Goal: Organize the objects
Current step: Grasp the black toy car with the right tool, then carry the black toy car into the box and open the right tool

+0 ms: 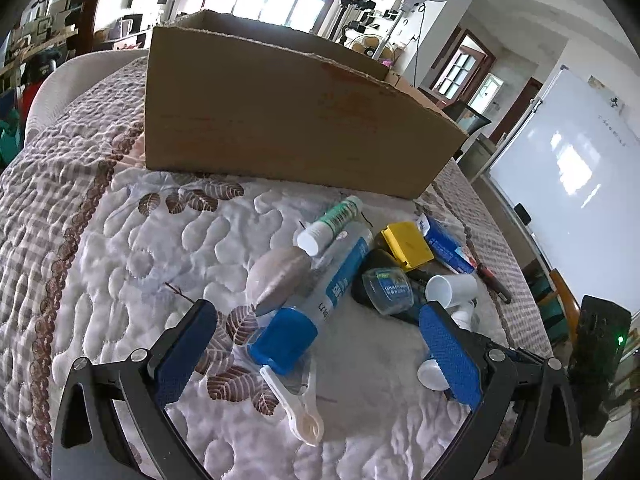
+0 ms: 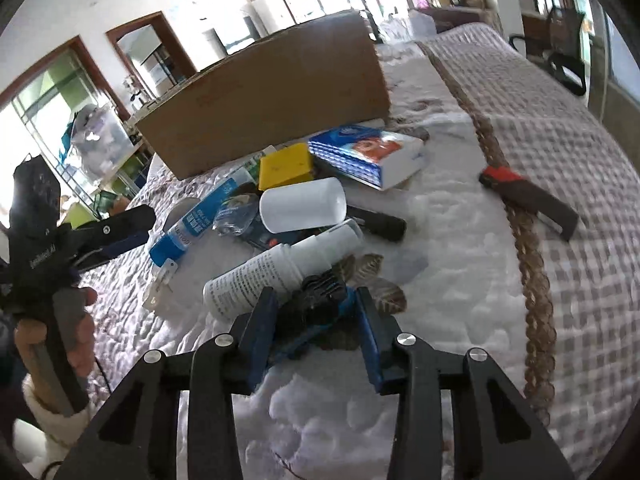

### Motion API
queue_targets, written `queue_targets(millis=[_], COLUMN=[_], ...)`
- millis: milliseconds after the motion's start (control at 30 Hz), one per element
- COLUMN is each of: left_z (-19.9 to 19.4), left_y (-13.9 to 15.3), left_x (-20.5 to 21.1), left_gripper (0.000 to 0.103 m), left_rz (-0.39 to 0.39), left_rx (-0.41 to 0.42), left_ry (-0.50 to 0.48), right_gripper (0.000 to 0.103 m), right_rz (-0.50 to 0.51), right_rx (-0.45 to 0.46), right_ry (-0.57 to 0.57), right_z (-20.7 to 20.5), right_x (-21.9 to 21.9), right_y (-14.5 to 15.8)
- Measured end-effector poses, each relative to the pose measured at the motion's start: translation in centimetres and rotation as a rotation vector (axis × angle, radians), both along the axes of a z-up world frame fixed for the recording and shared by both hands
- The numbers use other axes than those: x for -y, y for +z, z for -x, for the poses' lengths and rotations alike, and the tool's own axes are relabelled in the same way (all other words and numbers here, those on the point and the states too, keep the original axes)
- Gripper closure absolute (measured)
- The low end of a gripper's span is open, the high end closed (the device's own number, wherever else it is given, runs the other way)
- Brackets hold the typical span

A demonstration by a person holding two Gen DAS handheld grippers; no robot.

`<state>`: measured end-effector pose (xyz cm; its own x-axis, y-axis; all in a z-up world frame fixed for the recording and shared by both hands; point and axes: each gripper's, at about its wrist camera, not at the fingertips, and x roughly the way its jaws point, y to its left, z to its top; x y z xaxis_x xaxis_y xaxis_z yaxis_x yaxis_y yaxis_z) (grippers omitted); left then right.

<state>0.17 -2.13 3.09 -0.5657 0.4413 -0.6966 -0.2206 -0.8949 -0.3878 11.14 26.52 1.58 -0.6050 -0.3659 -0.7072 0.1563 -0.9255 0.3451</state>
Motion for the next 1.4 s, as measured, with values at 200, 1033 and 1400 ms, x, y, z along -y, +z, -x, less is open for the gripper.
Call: queue_targets(millis=[200, 1033, 1400], left_z=[-0.2, -0.6, -0.2], left_y=[0.2, 0.1, 0.0], left_x=[0.1, -0.1, 1.6], left_gripper=[0.001, 0.001, 0.001], left_rz=[0.0, -0.002, -0.039], left_rx=[0.0, 0.005, 0.005], left_ry=[0.001, -0.011, 0.081], right_gripper=[0.0, 0.0, 0.0], right_rz=[-0.109, -0.232, -0.275], right_rx=[-0.039, -0.096, -0.184], right_ry=[0.105, 0.113, 0.081], right_z=[0.2, -1.4, 19.0], right_x=[3.1, 5.3, 8.7], right_y=[0.6, 6.4, 15.6])
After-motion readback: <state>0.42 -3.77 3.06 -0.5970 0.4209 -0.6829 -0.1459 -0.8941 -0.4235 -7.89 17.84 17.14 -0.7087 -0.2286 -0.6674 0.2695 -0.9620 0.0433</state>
